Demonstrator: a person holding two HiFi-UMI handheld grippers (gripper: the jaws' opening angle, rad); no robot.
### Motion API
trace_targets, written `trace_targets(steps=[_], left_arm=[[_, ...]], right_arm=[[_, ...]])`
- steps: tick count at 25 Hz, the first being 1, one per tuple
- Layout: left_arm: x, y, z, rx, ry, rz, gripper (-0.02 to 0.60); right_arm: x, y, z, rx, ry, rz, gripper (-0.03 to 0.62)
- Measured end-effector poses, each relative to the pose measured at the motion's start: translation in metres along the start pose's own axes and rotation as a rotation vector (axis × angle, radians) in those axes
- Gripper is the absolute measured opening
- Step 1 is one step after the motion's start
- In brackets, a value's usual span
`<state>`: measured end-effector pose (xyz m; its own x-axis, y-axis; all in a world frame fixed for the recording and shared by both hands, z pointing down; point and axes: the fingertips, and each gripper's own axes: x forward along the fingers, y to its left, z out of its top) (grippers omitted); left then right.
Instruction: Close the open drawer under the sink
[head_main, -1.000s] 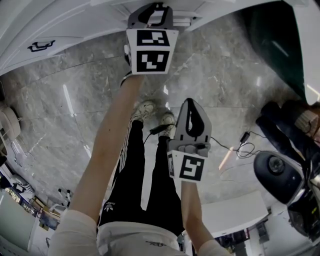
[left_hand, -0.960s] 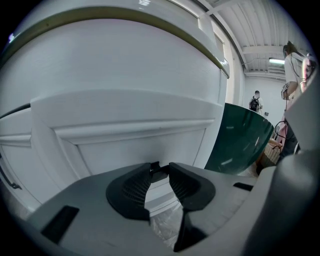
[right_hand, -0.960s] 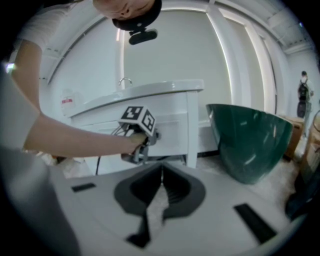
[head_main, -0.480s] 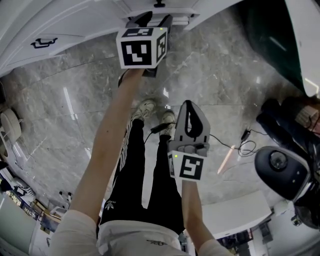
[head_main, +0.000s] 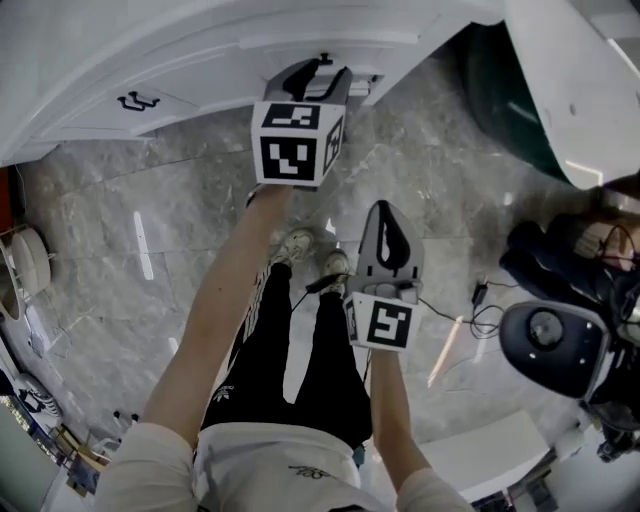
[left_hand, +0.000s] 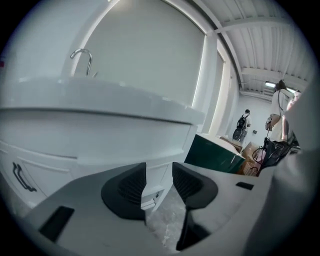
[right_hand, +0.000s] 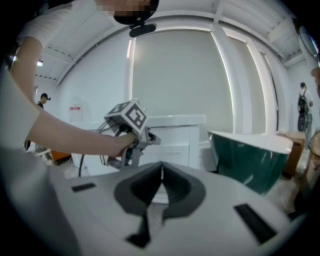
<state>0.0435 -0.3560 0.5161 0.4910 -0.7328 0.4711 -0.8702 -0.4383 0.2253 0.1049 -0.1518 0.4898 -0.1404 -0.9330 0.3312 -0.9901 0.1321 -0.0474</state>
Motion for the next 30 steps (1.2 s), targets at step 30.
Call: trace_targets(steps=[30], left_arm=[[-0.424, -0.144, 0.194, 0.182, -0.625, -0.211, 0.021]], right_arm=[[-0.188, 0.089, 0.28, -0.162, -0.327, 0.018, 0.029]])
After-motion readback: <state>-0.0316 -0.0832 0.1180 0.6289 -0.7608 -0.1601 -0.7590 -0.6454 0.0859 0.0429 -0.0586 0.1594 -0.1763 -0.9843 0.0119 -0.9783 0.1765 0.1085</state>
